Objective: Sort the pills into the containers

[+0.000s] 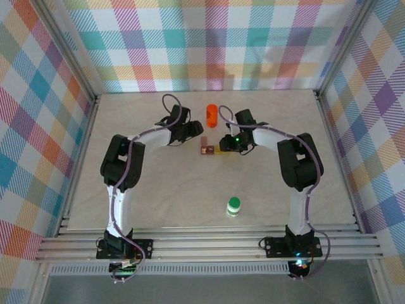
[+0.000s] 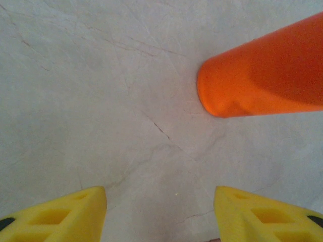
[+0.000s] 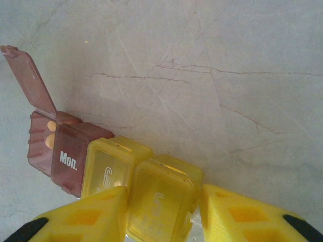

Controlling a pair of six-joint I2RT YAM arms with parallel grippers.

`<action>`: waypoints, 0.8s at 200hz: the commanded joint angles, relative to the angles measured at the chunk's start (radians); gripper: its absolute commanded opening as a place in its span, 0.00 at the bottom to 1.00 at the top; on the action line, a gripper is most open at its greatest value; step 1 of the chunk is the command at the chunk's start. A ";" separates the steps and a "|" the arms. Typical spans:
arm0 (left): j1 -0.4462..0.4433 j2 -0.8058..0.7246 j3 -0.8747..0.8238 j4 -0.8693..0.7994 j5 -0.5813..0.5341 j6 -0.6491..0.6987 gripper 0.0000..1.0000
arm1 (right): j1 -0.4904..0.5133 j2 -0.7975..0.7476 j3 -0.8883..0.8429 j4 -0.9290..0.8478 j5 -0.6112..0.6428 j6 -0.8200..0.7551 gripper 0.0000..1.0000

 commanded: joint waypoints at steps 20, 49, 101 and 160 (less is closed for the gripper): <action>-0.009 0.041 0.082 -0.133 0.053 0.017 0.55 | 0.006 0.017 -0.016 -0.023 0.023 0.010 0.40; -0.019 0.064 0.126 -0.205 0.060 0.034 0.52 | 0.006 0.020 -0.016 -0.016 0.020 0.016 0.40; -0.041 0.078 0.171 -0.258 0.066 0.056 0.43 | 0.006 0.026 -0.029 -0.010 0.030 0.022 0.40; -0.061 0.076 0.206 -0.309 0.069 0.085 0.39 | 0.006 0.022 -0.037 -0.004 0.040 0.031 0.41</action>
